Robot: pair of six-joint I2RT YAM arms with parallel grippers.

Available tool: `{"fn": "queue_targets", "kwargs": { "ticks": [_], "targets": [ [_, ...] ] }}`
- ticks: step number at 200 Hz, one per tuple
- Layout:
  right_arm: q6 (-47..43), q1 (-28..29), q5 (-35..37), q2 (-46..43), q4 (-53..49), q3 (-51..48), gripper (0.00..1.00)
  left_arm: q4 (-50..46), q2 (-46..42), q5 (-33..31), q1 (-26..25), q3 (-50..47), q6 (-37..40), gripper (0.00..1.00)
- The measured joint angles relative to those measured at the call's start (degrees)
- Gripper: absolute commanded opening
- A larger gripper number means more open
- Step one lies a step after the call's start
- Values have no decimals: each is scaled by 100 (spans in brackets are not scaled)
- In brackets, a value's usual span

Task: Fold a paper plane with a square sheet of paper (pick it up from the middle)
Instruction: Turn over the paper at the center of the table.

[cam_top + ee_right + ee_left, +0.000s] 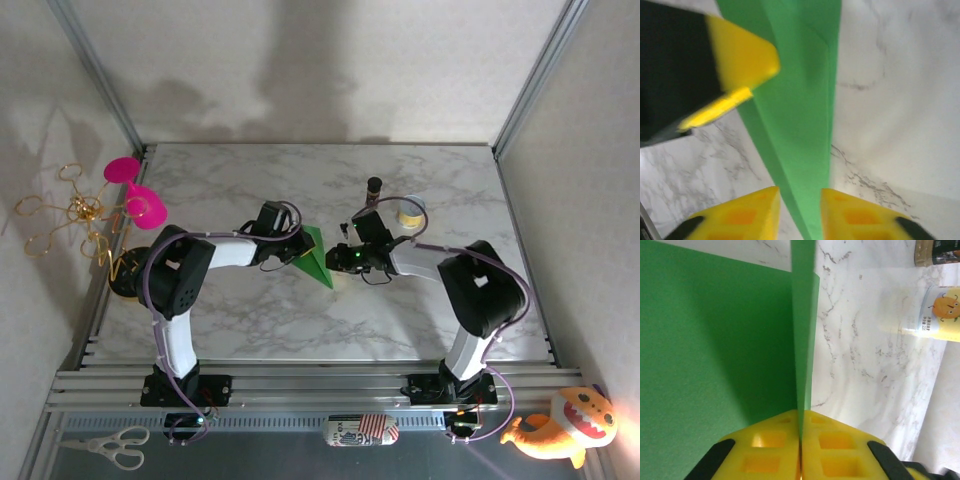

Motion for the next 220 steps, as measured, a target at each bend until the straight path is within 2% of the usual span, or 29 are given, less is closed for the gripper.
{"fn": "queue_targets", "kwargs": {
  "ticks": [25, 47, 71, 95, 124, 152, 186, 220],
  "targets": [
    [76, -131, 396, -603, 258, -190, 45, -472, -11, -251, 37, 208, 348, 5],
    [166, -317, 824, -1054, 391, -343, 52, -1314, -103, -704, 39, 597, 837, 6],
    [188, -634, 1178, -1482, 516, -562, 59, -2452, -275, -1517, -13, 1235, 1416, 5],
    [190, -861, 1517, -1711, 531, -621, 65, -3501, -330, -2616, -153, 2020, 1947, 5],
    [175, -903, 1801, -1867, 546, -623, 66, -4642, -236, -4072, -450, 2896, 2319, 4],
    [179, -925, 2022, -1952, 542, -675, 66, -5497, 247, -5357, -730, 3622, 2459, 4],
    [205, -1010, 2197, -2059, 470, -824, 65, -6144, 1091, -6247, -966, 4054, 2518, 4],
    [310, -1130, 2308, -2085, 378, -863, 65, -6548, 1993, -6789, -1143, 4426, 2509, 5]
  ]
}}
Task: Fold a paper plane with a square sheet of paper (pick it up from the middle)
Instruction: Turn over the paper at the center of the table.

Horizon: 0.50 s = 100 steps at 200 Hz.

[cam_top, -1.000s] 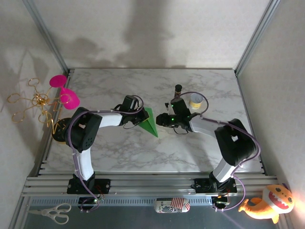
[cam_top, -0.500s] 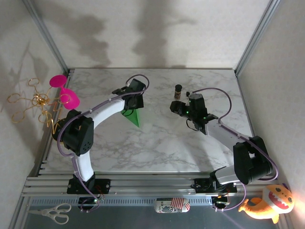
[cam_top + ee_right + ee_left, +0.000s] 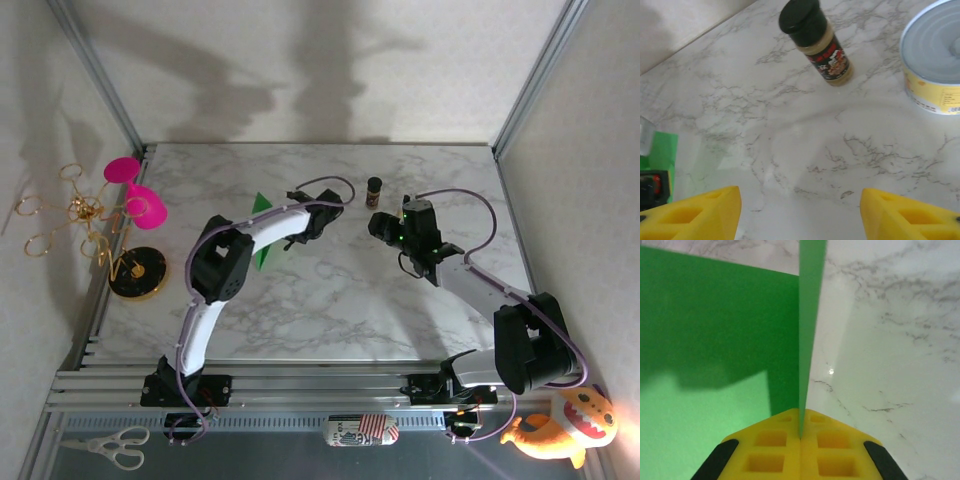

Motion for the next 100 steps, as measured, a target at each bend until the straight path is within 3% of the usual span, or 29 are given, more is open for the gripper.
{"fn": "queue_targets", "kwargs": {
  "ticks": [45, 100],
  "targets": [
    [48, -90, 13, 0, -105, -26, 65, -111, 514, -94, -107, 245, -48, 10],
    [175, -140, 13, 0, -136, -26, 65, 74, 525, 455, -214, 304, -188, 34]
  ]
}}
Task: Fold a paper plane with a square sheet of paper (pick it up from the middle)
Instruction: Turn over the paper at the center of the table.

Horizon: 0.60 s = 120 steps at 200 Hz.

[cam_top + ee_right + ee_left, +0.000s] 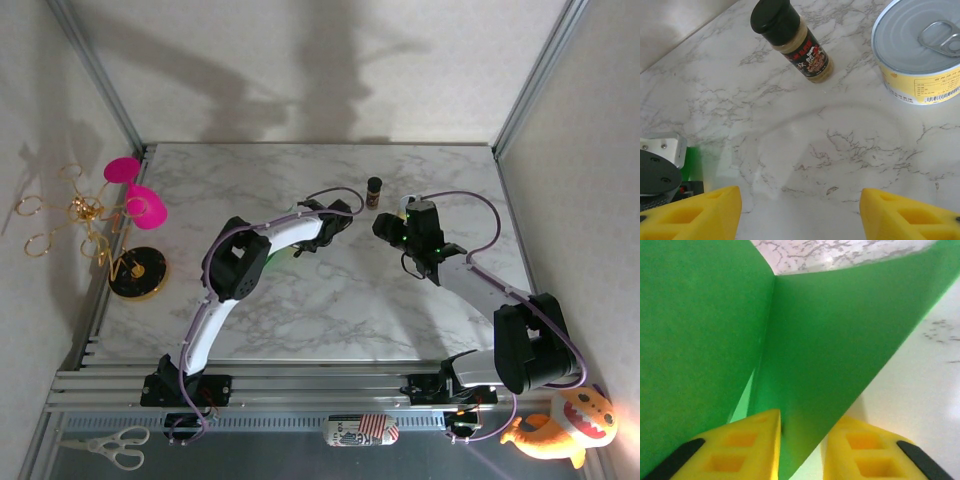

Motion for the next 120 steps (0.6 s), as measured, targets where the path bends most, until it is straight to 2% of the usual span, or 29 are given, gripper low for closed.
{"fn": "queue_targets", "kwargs": {
  "ticks": [21, 77, 96, 120],
  "targets": [
    [57, -33, 0, 0, 2, 0, 65, 354, -225, 688, -15, -83, -42, 40],
    [125, -63, -22, 55, 4, 2, 65, 2124, -1493, 3316, -428, -1392, -503, 40],
    [125, -63, -50, 122, 4, 2, 65, 2586, -2059, 3753, -385, -1958, -675, 35],
    [125, -68, -175, 243, 46, 2, 66, 3008, -2776, 3840, -28, -2673, -861, 30]
  ]
}}
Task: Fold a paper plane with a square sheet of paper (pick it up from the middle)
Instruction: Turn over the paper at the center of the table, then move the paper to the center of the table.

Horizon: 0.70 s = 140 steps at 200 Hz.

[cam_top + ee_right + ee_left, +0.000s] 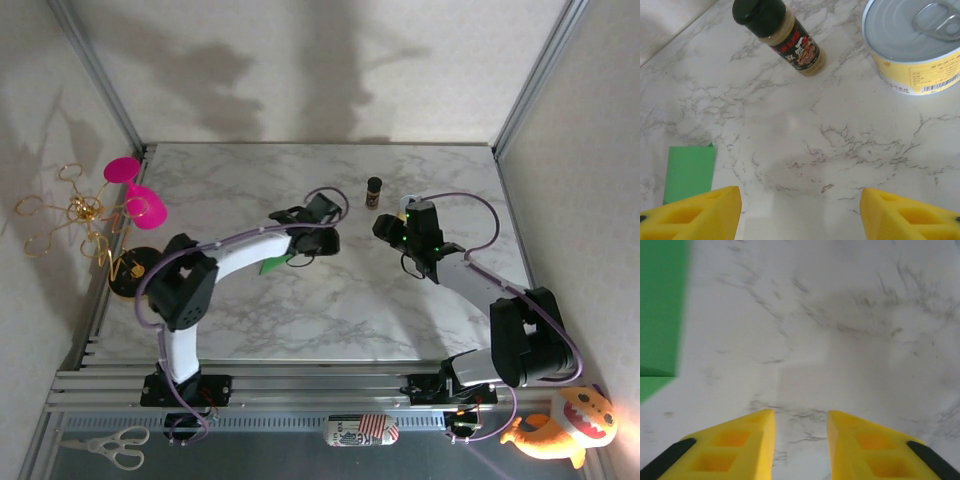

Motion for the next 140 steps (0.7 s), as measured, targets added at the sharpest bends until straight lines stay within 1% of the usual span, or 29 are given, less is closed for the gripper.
{"fn": "queue_targets", "kwargs": {
  "ticks": [22, 40, 51, 66, 140],
  "targets": [
    [17, 0, -168, 146, 81, 0, 66, 282, -455, -20, 686, -684, -173, 27],
    [44, -2, -289, 256, 125, 0, 66, 444, -525, -17, 1239, -1115, -282, 24],
    [61, -2, -348, 295, 131, 0, 65, 468, -505, -17, 1432, -1298, -332, 22],
    [85, -4, -411, 337, 131, 2, 65, 474, -450, -15, 1508, -1410, -350, 20],
    [127, -4, -501, 472, 131, 37, 64, 800, 42, 22, 1506, -1379, -245, 11]
  ]
}}
